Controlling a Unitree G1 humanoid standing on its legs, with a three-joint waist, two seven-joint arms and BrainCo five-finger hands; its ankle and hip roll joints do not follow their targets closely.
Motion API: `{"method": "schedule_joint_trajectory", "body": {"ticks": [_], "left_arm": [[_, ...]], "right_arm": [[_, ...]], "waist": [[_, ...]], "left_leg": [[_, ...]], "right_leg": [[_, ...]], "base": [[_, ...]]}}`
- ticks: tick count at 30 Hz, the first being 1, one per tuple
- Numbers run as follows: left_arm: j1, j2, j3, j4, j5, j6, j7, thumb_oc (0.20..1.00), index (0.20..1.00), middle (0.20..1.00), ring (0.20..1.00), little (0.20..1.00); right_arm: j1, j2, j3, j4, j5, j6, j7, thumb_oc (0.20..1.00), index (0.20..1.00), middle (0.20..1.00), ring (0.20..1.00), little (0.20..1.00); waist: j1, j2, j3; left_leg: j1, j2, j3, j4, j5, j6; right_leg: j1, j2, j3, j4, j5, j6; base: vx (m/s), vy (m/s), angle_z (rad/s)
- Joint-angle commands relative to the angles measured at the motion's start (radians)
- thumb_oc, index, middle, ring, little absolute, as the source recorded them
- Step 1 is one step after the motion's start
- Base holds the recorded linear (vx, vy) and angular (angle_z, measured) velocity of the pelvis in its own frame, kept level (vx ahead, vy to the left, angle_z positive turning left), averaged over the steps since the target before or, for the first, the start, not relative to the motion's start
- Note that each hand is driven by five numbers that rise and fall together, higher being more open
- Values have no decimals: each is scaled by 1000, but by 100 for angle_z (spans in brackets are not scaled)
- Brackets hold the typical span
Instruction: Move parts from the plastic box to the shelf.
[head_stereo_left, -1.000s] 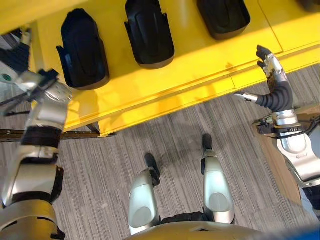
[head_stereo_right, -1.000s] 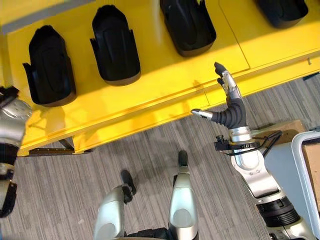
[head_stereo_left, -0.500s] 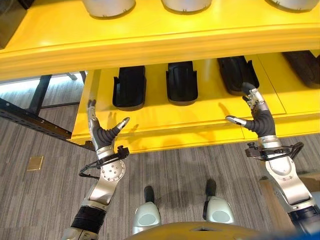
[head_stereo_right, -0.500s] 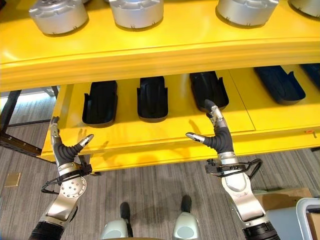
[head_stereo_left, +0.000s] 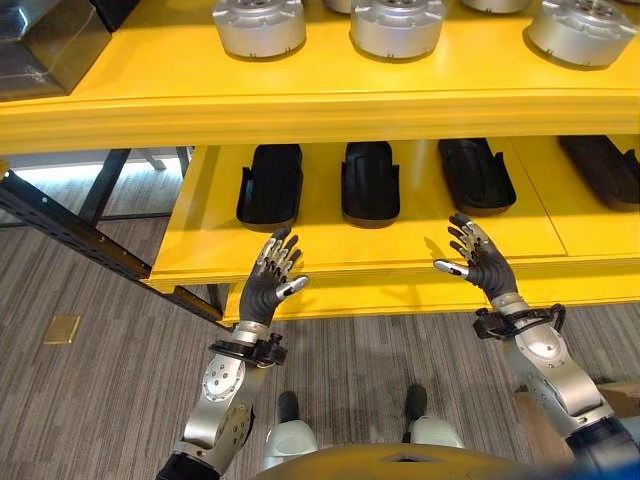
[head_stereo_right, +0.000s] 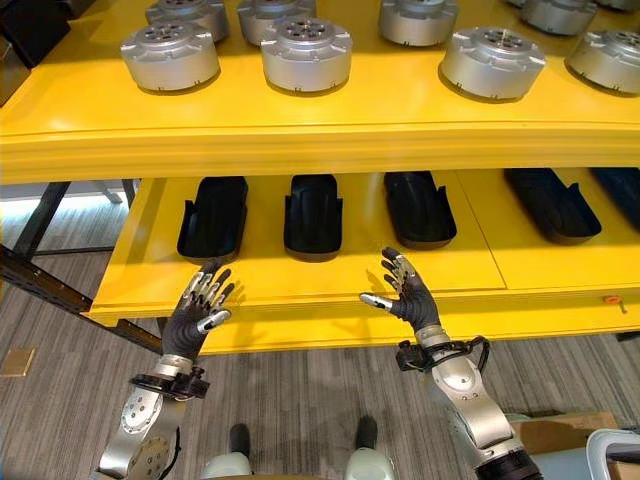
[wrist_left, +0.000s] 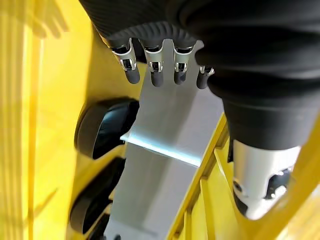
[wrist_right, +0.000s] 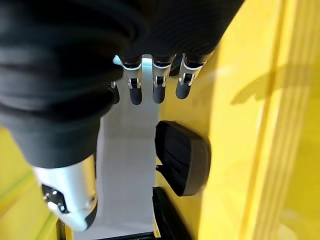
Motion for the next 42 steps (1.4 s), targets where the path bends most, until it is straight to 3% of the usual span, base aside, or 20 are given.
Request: {"method": "schedule_joint_trajectory", "body": {"ticks": [1, 9, 15, 24, 25, 26, 35, 42], "left_arm": [[-24, 30, 18, 9, -58, -4, -63, 1000, 1000, 1000, 1000, 1000], [23, 11, 33, 37, -82, 51, -28, 1000, 1000, 1000, 1000, 1000], [54, -16, 51, 80, -117, 106, -96, 1000, 1000, 1000, 1000, 1000], [63, 10, 72, 110, -53, 2, -217, 1000, 1000, 1000, 1000, 1000], [61, 16, 72, 116, -43, -52, -210, 1000, 1000, 1000, 1000, 1000], [54, 19, 72, 127, -16, -64, -196, 1000, 1000, 1000, 1000, 1000], [55, 10, 66, 170, -79, -19, -215, 1000, 1000, 1000, 1000, 1000], [64, 2, 75, 174, -98, 3, -224, 1000, 1000, 1000, 1000, 1000]], "right_arm": [[-28, 21, -6, -22, 11, -34, 15, 1000, 1000, 1000, 1000, 1000], [-9, 31, -14, -26, -59, -18, -16, 1000, 1000, 1000, 1000, 1000], [5, 66, -6, 6, 19, -22, -2, 1000, 1000, 1000, 1000, 1000], [87, 117, -21, 96, 61, -62, 65, 1000, 1000, 1000, 1000, 1000], [95, 120, -22, 114, 67, -66, 71, 1000, 1000, 1000, 1000, 1000], [101, 127, -21, 129, 86, -64, 84, 1000, 1000, 1000, 1000, 1000], [93, 119, 5, 140, -44, -132, 89, 1000, 1000, 1000, 1000, 1000], [85, 103, 6, 129, -22, -146, 83, 1000, 1000, 1000, 1000, 1000]], "waist": [[2, -41, -15], [9, -54, -33], [13, -59, -41], [-8, -51, -48], [-13, -50, -50], [-18, -50, -52], [-24, -45, -56], [-24, -41, -57]], "left_leg": [[6, 71, 100, -8, 80, -55], [31, 59, 101, -8, 60, -42], [40, 53, 106, -8, 52, -37], [48, 40, 111, -8, 43, -26], [51, 38, 113, -8, 40, -25], [54, 36, 114, -8, 39, -23], [62, 31, 121, -8, 31, -26], [63, 35, 130, -8, 29, -31]], "right_leg": [[58, -35, -52, 45, -52, 16], [85, -37, -54, 30, -46, 23], [95, -41, -57, 26, -43, 27], [95, -46, -38, 35, -45, 31], [95, -46, -35, 37, -47, 31], [95, -45, -31, 38, -47, 30], [91, -47, -25, 4, -24, 39], [74, -57, -27, 4, -15, 50]], "base": [[0, 0, 0], [1, 0, 1], [10, 7, 4], [9, 8, 2], [44, 8, 1], [46, 7, 1], [28, -7, -6], [0, 0, 0]]}}
